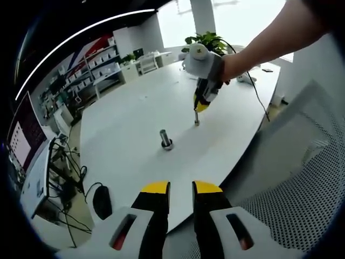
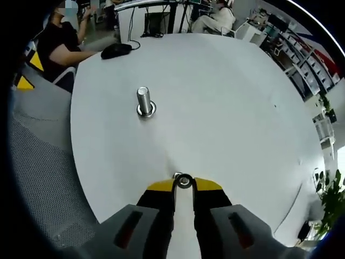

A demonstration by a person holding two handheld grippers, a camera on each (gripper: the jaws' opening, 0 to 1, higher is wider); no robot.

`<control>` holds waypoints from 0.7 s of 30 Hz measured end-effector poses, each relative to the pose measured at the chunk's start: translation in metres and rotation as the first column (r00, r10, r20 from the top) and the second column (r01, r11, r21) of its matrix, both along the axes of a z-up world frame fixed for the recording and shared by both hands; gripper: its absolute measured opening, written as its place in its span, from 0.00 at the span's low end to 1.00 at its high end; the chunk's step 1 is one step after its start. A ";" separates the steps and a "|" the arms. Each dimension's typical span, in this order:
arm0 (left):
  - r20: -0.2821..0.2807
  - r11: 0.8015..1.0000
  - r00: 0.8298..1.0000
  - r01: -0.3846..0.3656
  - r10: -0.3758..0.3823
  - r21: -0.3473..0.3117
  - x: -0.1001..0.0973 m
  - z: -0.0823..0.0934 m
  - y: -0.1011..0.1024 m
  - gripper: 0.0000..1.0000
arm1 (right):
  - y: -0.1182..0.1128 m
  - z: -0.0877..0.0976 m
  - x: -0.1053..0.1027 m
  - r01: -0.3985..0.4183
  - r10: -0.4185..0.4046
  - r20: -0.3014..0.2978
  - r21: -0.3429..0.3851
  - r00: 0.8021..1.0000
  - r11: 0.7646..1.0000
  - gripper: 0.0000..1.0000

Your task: Place the washer onto the threaded stud by aligning its center hole with the stud, sliding it down to the base, and recovering from edge contact or off-axis alignment until the washer reaches the visible bottom stop.

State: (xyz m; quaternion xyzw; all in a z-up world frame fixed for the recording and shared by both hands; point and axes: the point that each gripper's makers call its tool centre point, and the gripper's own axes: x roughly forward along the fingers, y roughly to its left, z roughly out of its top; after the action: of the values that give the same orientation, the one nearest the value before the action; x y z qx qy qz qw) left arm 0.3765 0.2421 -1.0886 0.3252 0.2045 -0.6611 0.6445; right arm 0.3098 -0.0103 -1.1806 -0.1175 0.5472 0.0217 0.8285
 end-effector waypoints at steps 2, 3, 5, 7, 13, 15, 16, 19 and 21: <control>0.000 1.000 1.000 0.000 0.000 0.001 0.000 0.000 0.000 0.14 | 0.001 0.001 -0.001 -0.001 0.001 0.001 -0.001 1.000 1.000 0.14; 0.001 1.000 1.000 -0.001 0.001 0.002 0.000 0.000 0.000 0.14 | 0.002 0.001 -0.001 0.001 -0.001 0.002 0.001 1.000 1.000 0.14; 0.001 1.000 1.000 -0.003 0.003 0.003 0.000 -0.001 0.001 0.14 | 0.002 -0.001 -0.002 0.004 -0.004 -0.001 0.004 1.000 1.000 0.14; 0.001 1.000 1.000 -0.004 0.004 0.006 0.001 -0.001 0.001 0.14 | -0.001 -0.004 0.000 0.002 -0.002 -0.004 0.005 1.000 1.000 0.14; 0.001 1.000 1.000 -0.005 0.005 0.012 0.001 -0.002 0.001 0.14 | 0.000 -0.007 0.000 0.000 0.000 -0.017 0.011 1.000 1.000 0.14; 0.001 1.000 1.000 -0.006 0.006 0.013 0.001 -0.002 0.001 0.14 | 0.001 -0.009 0.000 -0.002 0.002 -0.020 0.016 1.000 1.000 0.14; 0.001 1.000 1.000 -0.007 0.007 0.013 0.001 -0.002 0.001 0.14 | 0.002 -0.012 0.001 -0.002 0.003 -0.025 0.018 1.000 1.000 0.14; 0.001 1.000 1.000 -0.008 0.008 0.018 0.002 -0.004 0.001 0.14 | -0.006 -0.024 0.001 -0.001 0.002 -0.038 0.024 0.999 1.000 0.14; 0.001 1.000 1.000 -0.009 0.009 0.019 0.002 -0.004 0.002 0.14 | -0.004 -0.026 0.001 0.007 -0.006 -0.046 0.036 0.999 0.999 0.14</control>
State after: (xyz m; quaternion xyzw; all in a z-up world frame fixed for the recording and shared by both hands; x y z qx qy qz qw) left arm 0.3782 0.2437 -1.0929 0.3309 0.2120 -0.6562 0.6442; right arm 0.3105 -0.0143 -1.2063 -0.1003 0.5658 0.0316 0.8178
